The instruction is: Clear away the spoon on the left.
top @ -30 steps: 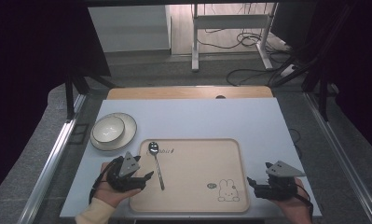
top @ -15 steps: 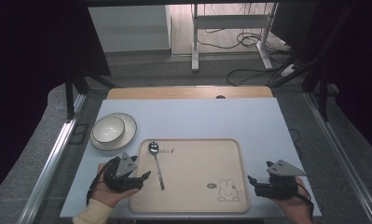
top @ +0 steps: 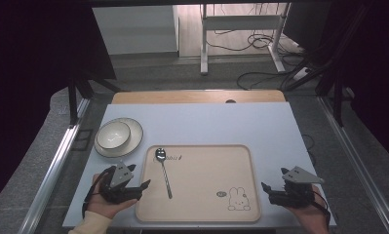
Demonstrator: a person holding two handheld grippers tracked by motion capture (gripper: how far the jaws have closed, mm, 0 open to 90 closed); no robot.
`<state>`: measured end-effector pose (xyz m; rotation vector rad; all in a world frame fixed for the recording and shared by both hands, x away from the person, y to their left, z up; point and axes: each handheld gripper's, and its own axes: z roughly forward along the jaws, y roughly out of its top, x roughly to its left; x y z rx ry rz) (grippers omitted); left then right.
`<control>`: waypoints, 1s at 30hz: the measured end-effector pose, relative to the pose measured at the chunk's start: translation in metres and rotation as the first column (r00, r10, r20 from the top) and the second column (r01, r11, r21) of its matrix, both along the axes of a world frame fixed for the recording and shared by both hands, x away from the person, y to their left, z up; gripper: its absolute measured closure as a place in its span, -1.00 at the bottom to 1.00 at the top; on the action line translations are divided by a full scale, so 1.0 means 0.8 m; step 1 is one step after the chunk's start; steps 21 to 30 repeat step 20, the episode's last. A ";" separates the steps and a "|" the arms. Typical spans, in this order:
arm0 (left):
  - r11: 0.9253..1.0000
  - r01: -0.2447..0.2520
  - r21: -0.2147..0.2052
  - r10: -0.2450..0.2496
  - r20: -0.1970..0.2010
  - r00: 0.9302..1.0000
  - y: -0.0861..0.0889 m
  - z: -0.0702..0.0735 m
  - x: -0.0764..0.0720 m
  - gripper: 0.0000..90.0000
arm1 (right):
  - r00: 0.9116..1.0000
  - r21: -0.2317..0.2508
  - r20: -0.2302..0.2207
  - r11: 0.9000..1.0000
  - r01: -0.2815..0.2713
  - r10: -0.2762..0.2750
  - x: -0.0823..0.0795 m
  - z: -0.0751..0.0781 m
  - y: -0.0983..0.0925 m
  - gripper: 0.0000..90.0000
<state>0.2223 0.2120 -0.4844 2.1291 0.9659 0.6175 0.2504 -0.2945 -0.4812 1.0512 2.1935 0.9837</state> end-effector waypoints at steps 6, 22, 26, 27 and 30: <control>0.999 -0.040 -0.032 0.040 -0.015 0.999 0.018 -0.003 -0.004 -0.37 | 1.000 0.008 0.008 1.000 0.004 -0.004 0.000 0.001 0.000 -0.62; 1.000 -0.023 -0.002 0.023 -0.021 1.000 0.012 -0.004 -0.001 -0.38 | 1.000 0.020 0.010 1.000 -0.003 0.003 0.001 0.002 0.000 -0.62; 1.000 -0.023 -0.002 0.023 -0.021 1.000 0.012 -0.004 -0.001 -0.38 | 1.000 0.020 0.010 1.000 -0.003 0.003 0.001 0.002 0.000 -0.62; 1.000 -0.023 -0.002 0.023 -0.021 1.000 0.012 -0.004 -0.001 -0.38 | 1.000 0.020 0.010 1.000 -0.003 0.003 0.001 0.002 0.000 -0.62; 1.000 -0.023 -0.002 0.023 -0.021 1.000 0.012 -0.004 -0.001 -0.38 | 1.000 0.020 0.010 1.000 -0.003 0.003 0.001 0.002 0.000 -0.62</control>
